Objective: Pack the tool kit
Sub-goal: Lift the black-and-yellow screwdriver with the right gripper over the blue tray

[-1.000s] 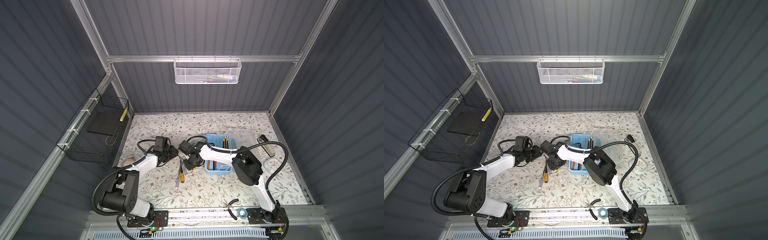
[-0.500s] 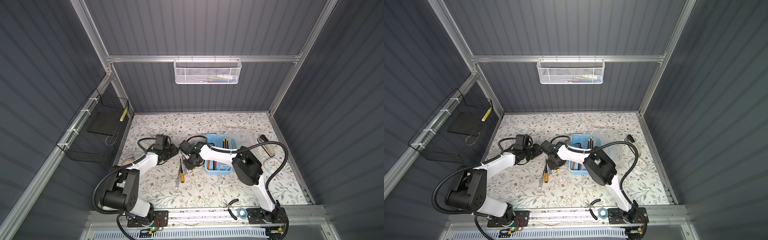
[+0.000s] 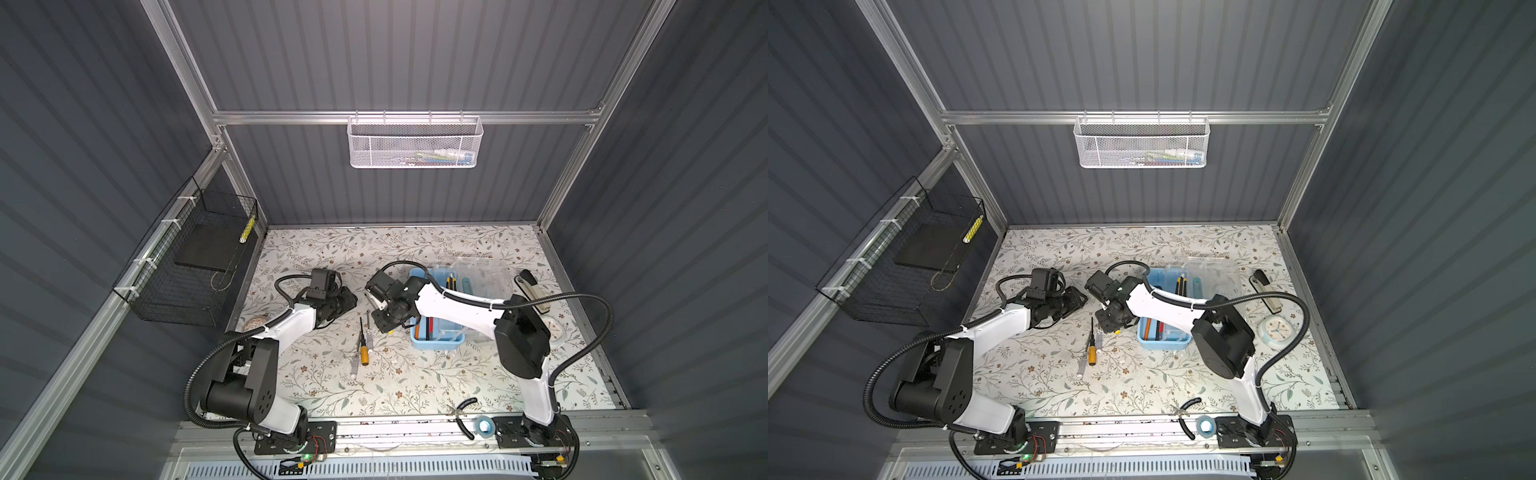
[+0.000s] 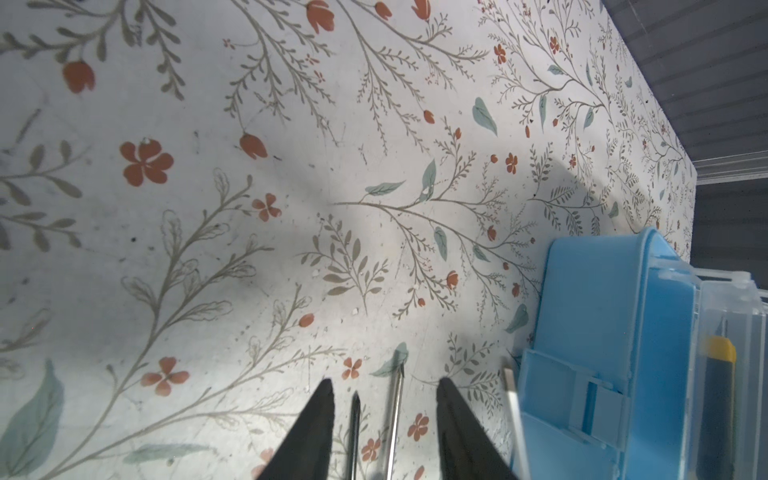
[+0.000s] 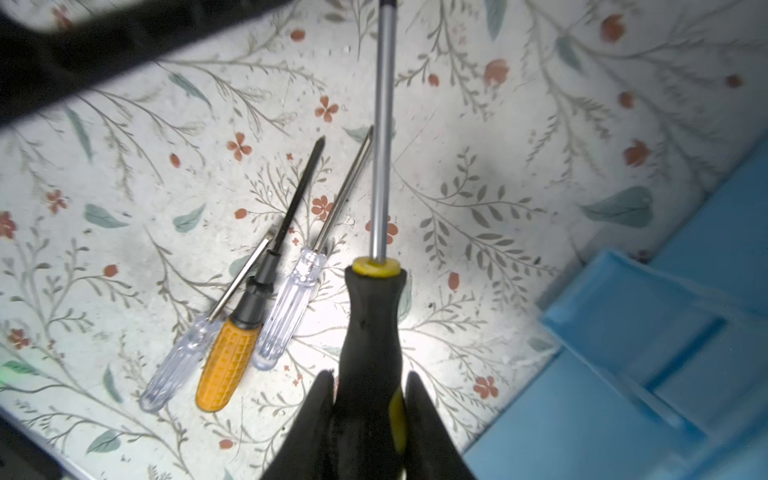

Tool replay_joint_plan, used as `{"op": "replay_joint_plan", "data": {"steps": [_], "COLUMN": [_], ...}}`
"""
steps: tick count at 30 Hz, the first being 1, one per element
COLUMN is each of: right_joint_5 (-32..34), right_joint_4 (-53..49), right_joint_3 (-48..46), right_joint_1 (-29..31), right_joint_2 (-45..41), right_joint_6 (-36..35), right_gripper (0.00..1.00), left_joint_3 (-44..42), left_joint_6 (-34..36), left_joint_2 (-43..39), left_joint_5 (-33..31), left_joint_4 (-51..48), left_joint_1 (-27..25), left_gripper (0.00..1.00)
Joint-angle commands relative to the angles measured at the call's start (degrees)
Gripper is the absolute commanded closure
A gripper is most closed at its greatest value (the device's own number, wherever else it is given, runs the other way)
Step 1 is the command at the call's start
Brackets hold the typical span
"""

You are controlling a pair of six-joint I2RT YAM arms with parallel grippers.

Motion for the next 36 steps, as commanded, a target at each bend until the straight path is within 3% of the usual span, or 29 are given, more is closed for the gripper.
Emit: {"op": "replay_joint_plan", "data": {"steps": [1, 11, 16, 26, 36], "right_joint_5": [2.8, 11.0, 11.5, 8.8, 9.8], "right_joint_4": [-2.2, -6.7, -8.2, -5.8, -5.8], "right_joint_3": [-2.3, -13.9, -19.2, -24.7, -25.6], "right_joint_1": [-2.8, -15.4, -20.8, -23.1, -24.0], "right_joint_2": [-5.3, -26.5, -33.2, -35.1, -35.6], "right_joint_6": [-0.1, -0.3, 0.2, 3.1, 3.5], "right_gripper": [0.93, 0.93, 0.93, 0.92, 0.85], "left_joint_3": [1.7, 3.2, 3.2, 3.3, 2.8], "left_joint_6": [1.5, 2.3, 2.5, 2.6, 2.8], "left_joint_2": [-0.7, 0.7, 1.1, 1.7, 0.9], "left_joint_5": [-0.6, -0.7, -0.9, -0.7, -1.2], "left_joint_4": [-1.6, -1.6, -1.4, -1.2, -1.6], "left_joint_1": [0.3, 0.3, 0.3, 0.3, 0.3], "left_gripper": [0.58, 0.58, 0.59, 0.58, 0.59]}}
